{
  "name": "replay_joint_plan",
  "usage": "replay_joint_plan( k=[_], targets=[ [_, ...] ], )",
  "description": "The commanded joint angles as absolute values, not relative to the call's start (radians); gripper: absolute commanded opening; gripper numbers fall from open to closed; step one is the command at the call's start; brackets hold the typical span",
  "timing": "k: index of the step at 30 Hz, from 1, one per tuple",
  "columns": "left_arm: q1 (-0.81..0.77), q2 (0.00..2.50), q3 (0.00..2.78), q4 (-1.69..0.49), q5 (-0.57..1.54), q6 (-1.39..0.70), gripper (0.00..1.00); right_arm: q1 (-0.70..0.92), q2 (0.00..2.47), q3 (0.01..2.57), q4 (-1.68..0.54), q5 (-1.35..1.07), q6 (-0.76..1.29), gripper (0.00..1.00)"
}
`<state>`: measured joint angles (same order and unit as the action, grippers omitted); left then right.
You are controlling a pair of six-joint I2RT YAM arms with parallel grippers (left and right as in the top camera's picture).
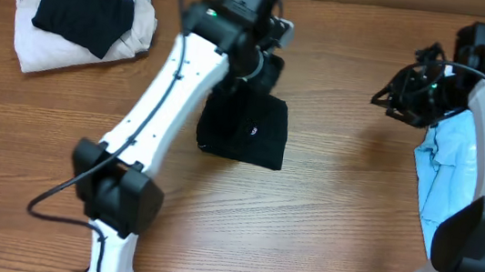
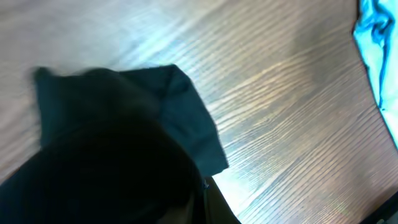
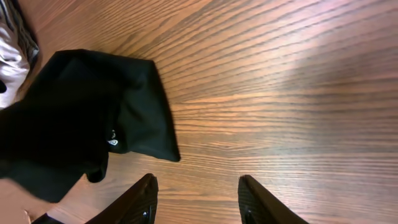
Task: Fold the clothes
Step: 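Grasp the folded black shirt with the left gripper and lift it, then carry the folded black shirt leftward to the clothes stack with the left gripper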
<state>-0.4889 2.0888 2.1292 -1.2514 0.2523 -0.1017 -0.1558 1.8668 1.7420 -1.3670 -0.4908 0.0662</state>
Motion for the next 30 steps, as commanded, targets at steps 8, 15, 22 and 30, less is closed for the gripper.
replay_joint_plan(
  k=[8, 15, 22, 30],
  targets=[
    [-0.652, 2.327, 2.142, -1.135, 0.338, -0.216, 0.04, -0.202, 1.851, 1.763, -1.362, -0.495, 0.031, 0.46],
    [-0.709, 2.368, 2.142, -1.092, 0.322, -0.221, 1.0, -0.21, 1.851, 1.763, -1.362, -0.488, 0.028, 0.47],
    [-0.672, 2.346, 2.27, -1.244, 0.287, -0.201, 1.0, -0.21, 1.851, 1.763, -1.36, -0.488, 0.028, 0.52],
    [-0.664, 2.352, 2.351, -1.365, 0.022, -0.043, 1.0, -0.21, 1.851, 1.763, -1.358, -0.488, 0.028, 0.53]
  ],
)
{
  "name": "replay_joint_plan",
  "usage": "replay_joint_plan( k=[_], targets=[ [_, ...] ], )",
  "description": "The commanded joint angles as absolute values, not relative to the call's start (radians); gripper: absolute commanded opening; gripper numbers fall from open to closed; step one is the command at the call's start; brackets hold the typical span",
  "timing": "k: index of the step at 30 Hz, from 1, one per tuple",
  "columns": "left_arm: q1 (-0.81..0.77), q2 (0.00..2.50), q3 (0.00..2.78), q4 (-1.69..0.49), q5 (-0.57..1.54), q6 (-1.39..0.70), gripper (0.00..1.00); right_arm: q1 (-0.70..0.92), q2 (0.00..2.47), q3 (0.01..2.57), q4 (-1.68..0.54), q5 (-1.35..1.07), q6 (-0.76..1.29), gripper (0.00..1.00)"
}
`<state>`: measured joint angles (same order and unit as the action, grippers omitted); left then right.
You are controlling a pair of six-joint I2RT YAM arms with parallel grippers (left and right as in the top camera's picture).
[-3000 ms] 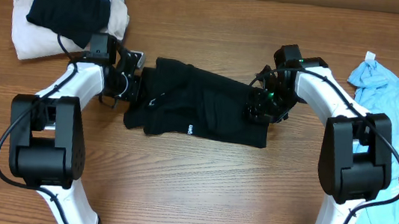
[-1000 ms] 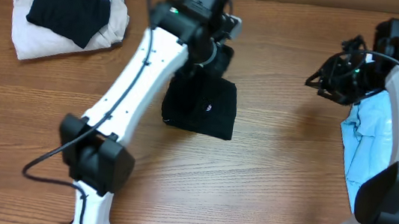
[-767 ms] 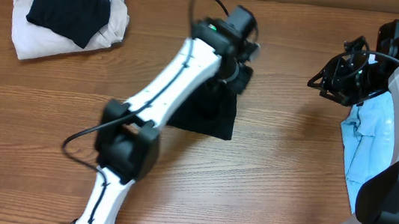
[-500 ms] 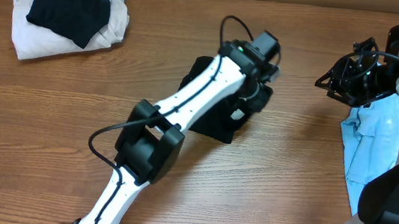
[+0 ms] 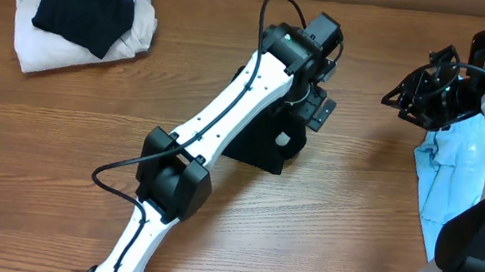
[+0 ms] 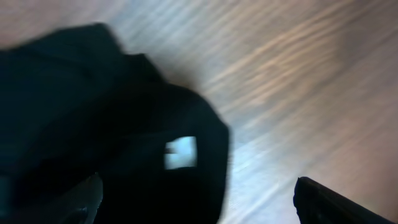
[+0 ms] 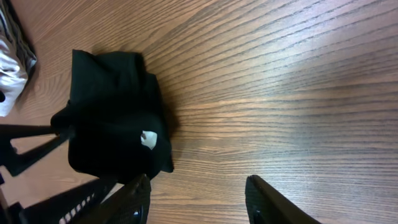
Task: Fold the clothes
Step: 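Carry the folded black shirt leftward to the clothes stack with the left gripper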
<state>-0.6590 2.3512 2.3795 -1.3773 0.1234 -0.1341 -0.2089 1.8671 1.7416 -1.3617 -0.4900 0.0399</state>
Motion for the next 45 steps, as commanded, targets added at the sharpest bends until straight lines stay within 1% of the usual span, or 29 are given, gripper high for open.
replay_joint_plan(
  k=[1, 7, 12, 17, 28, 29, 30, 31, 32, 33, 36, 39, 40, 45],
  targets=[
    [-0.664, 2.352, 2.33, -1.355, 0.022, -0.035, 1.0, -0.21, 1.851, 1.763, -1.36, -0.488, 0.028, 0.53],
    [-0.673, 2.353, 2.189, -1.299, 0.025, -0.025, 1.0, -0.21, 1.851, 1.762, -1.368, -0.488, 0.025, 0.54],
    [-0.695, 2.353, 2.081, -1.266, 0.021, 0.042, 1.0, -0.21, 1.851, 1.762, -1.362, -0.488, 0.025, 0.54],
    [-0.711, 2.356, 1.996, -1.207, 0.012, 0.049, 1.0, -0.21, 1.851, 1.762, -1.361, -0.488, 0.025, 0.54],
    [-0.72, 2.361, 1.799, -1.061, -0.113, 0.046, 1.0, -0.21, 1.851, 1.762, -1.361, -0.472, 0.025, 0.54],
    [-0.72, 2.362, 1.795, -1.061, -0.112, 0.046, 0.96, -0.21, 1.851, 1.762, -1.361, -0.468, 0.025, 0.54],
    [-0.72, 2.362, 1.79, -1.066, -0.112, 0.046, 0.88, -0.21, 1.851, 1.762, -1.361, -0.462, 0.025, 0.54],
    [-0.72, 2.362, 1.79, -1.069, -0.112, 0.046, 0.83, -0.21, 1.851, 1.762, -1.361, -0.461, 0.025, 0.55],
    [-0.72, 2.362, 1.79, -1.072, -0.113, 0.046, 0.73, -0.21, 1.851, 1.762, -1.361, -0.461, 0.025, 0.54],
    [-0.72, 2.362, 1.79, -1.073, -0.115, 0.046, 0.61, -0.21, 1.851, 1.762, -1.361, -0.461, 0.025, 0.54],
    [-0.72, 2.362, 1.79, -1.071, -0.115, 0.046, 0.39, -0.21, 1.851, 1.762, -1.361, -0.461, 0.025, 0.54],
    [-0.72, 2.362, 1.79, -1.068, -0.115, 0.046, 0.12, -0.21, 1.851, 1.762, -1.36, -0.461, 0.025, 0.54],
    [-0.719, 2.362, 1.79, -1.068, -0.115, 0.046, 0.04, -0.21, 1.851, 1.762, -1.36, -0.461, 0.025, 0.55],
    [-0.706, 2.362, 1.803, -1.09, -0.123, 0.034, 0.04, -0.21, 1.851, 1.762, -1.356, -0.461, 0.025, 0.55]
  ],
)
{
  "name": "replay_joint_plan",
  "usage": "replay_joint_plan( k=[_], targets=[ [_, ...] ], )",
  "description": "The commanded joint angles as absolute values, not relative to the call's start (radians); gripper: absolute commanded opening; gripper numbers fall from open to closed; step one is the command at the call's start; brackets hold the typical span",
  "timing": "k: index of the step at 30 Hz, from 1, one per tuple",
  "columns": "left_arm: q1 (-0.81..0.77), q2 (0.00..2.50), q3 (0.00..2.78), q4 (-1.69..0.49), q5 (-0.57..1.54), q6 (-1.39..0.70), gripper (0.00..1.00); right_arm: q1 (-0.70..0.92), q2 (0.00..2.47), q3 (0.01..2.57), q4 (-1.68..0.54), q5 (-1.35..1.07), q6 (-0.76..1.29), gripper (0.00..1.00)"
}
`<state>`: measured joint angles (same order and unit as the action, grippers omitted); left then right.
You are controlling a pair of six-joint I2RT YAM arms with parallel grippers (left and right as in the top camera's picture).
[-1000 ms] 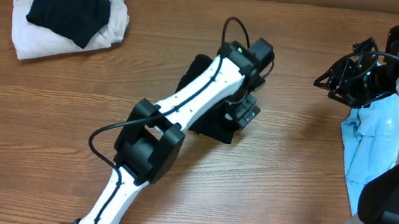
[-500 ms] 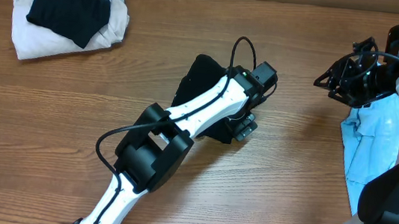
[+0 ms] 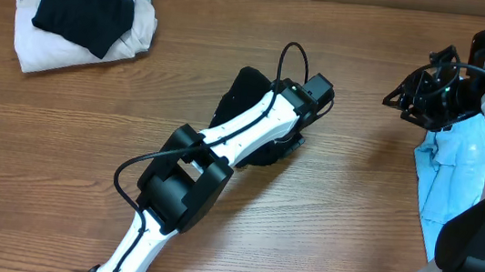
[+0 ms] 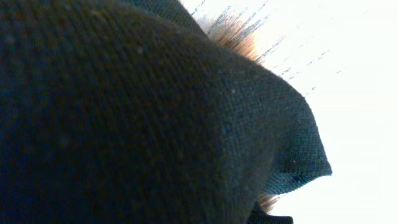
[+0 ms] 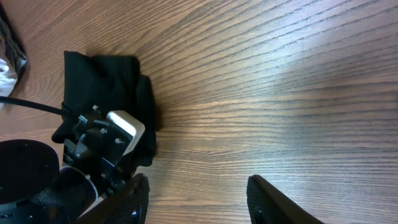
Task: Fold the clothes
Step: 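Carry the folded black shirt leftward to the clothes stack with the left gripper, then lower the black shirt onto the top-left stack and open the left gripper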
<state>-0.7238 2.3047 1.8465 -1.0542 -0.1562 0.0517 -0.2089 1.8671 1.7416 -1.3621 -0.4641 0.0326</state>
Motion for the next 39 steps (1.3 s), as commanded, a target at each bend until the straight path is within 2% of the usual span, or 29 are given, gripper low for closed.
replay_joint_plan(
  k=[1, 6, 14, 20, 30, 39],
  targets=[
    [-0.699, 2.362, 1.818, -1.108, -0.133, 0.004, 0.04, -0.21, 1.851, 1.762, -1.356, -0.461, 0.026, 0.55],
    [-0.62, 2.361, 2.028, -1.262, -0.145, -0.023, 0.04, -0.21, 1.851, 1.762, -1.354, -0.461, 0.026, 0.55],
    [-0.427, 2.361, 2.56, -1.565, -0.145, -0.021, 0.04, -0.21, 1.851, 1.762, -1.349, -0.466, 0.03, 0.55],
    [-0.281, 2.36, 2.891, -1.68, -0.146, 0.01, 0.04, -0.21, 1.851, 1.762, -1.348, -0.466, 0.03, 0.55],
    [-0.033, 2.36, 3.032, -1.556, -0.26, 0.032, 0.04, -0.208, 1.851, 1.762, -1.369, -0.466, 0.03, 0.55],
    [0.143, 2.363, 3.002, -1.265, -0.26, 0.271, 0.04, -0.209, 1.851, 1.762, -1.402, -0.465, 0.033, 0.55]
  ],
)
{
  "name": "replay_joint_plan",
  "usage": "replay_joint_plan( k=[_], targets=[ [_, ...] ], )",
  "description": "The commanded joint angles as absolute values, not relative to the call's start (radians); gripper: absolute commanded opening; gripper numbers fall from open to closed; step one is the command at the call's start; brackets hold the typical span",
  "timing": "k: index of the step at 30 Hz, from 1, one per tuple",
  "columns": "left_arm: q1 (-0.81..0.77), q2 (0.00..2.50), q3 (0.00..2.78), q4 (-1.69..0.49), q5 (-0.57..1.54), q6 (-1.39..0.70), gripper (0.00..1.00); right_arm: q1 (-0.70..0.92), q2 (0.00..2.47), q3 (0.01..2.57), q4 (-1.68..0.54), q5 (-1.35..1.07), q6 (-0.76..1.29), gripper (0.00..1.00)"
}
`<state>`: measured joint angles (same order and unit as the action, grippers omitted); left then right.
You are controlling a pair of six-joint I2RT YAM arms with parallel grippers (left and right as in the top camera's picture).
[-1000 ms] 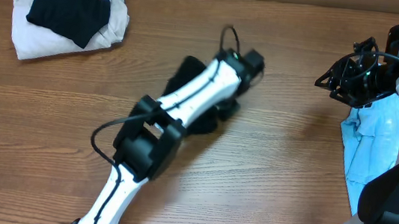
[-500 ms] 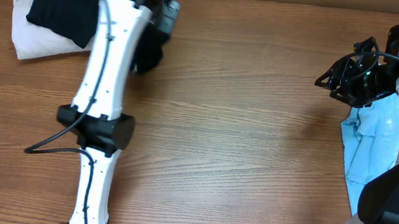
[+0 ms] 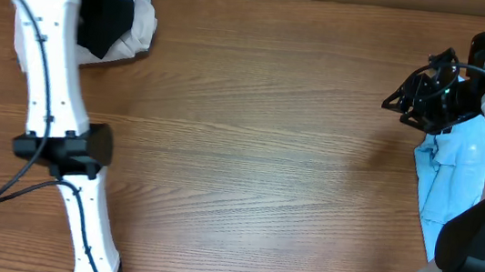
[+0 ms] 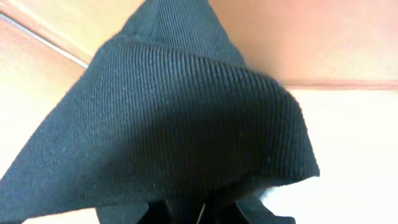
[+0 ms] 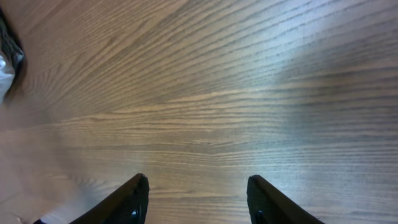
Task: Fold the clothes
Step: 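Lower the black shirt onto the top-left stack and open the left gripper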
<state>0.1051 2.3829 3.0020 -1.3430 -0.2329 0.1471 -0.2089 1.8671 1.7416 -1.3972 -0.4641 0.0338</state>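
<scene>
The folded black garment (image 4: 186, 118) hangs bunched from my left gripper (image 4: 202, 214), whose jaws are shut on it. In the overhead view that arm reaches to the far left corner, with black cloth (image 3: 110, 11) over the stack of folded clothes (image 3: 137, 31); the carried piece cannot be told apart from the black one on the stack. My right gripper (image 5: 198, 180) is open over bare wood, also seen at the right (image 3: 405, 95). A light blue garment (image 3: 454, 169) lies crumpled under the right arm.
The stack in the far left corner has a beige piece at the bottom and a white tag showing. The wooden table (image 3: 258, 156) ends at its far edge just behind the stack. The blue garment reaches the right edge.
My left gripper was at the table's middle, pressed into the black garment. Now it is at the far left corner with the garment in it, and the middle holds nothing. The right arm has not moved.
The black folded garment lay at the table's middle under my left arm. Then the left gripper was open beside it, then down into it. Now the garment is gone from the middle and hangs from the shut left gripper over the stack. The right gripper stayed open.
</scene>
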Motion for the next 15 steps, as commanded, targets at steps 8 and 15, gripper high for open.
replay_joint_plan(
  k=[8, 15],
  targets=[
    [0.19, 2.428, 2.819, -0.966, -0.286, 0.565, 0.04, -0.208, 1.851, 1.762, -1.408, -0.465, 0.057, 0.54],
    [0.178, 2.568, 2.712, -0.94, -0.279, 0.629, 0.04, -0.209, 1.851, 1.762, -1.396, -0.465, 0.061, 0.55]
  ],
)
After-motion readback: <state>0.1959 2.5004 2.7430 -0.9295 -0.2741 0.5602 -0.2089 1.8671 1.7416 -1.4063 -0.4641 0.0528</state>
